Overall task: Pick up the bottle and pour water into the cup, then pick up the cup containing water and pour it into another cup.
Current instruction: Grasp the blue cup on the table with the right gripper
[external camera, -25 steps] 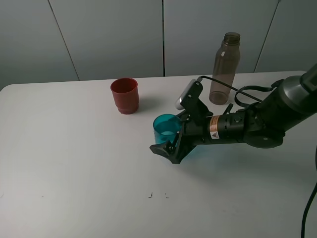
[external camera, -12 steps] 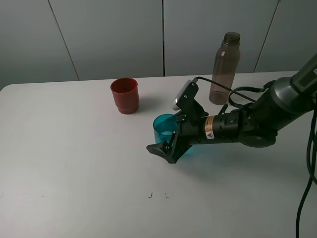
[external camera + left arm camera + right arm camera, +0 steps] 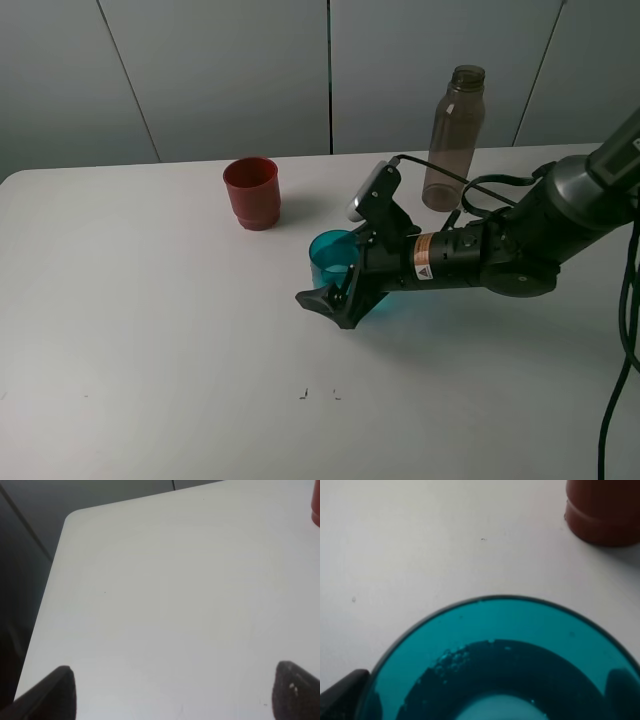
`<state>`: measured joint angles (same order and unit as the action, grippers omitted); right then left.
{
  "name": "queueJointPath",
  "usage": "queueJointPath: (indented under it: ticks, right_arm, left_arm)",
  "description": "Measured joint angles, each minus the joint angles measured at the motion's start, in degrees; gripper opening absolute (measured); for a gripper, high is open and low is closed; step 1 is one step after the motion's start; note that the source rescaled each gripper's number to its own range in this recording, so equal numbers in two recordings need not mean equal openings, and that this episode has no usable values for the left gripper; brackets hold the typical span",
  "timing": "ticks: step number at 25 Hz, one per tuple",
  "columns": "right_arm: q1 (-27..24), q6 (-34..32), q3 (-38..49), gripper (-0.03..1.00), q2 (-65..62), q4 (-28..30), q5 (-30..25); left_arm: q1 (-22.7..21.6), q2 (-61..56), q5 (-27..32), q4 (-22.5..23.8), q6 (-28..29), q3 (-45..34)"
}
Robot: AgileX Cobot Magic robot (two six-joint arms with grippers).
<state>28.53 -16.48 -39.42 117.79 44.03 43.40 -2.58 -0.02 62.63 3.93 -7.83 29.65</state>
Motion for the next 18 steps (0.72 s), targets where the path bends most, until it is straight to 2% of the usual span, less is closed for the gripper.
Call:
queueJointPath:
  ticks: [8,9,10,11,12,13,18]
  right_arm:
    - [0.00,-0.36,0.00,1.00,0.00,0.00,0.00]
    - [0.00,-0.36,0.00,0.97,0.00,0.00,0.00]
    - [0.00,-0.36,0.00,0.85,0.00,0.00,0.00]
    - [0.00,-0.36,0.00,0.58,0.00,0.00,0.00]
    - [0.00,-0.36,0.00,0.16,0.00,0.00,0.00]
    - [0.00,-0.53,-0.10,0.01,0.00,-0.20,0.00]
    - [0.00,-0.42,-0.10,0.03,0.00,-0.05,0.00]
  left_arm:
    - [0.00,0.00,0.00,0.00,0.00,0.00]
    - [0.00,0.00,0.00,0.00,0.00,0.00]
    - [0.00,0.00,0.00,0.00,0.00,0.00]
    - [0.00,0.00,0.00,0.00,0.00,0.00]
    - [0.00,0.00,0.00,0.00,0.00,0.00]
    - [0.00,0.00,0.00,0.00,0.00,0.00]
    - [0.00,0.00,0.00,0.00,0.00,0.00]
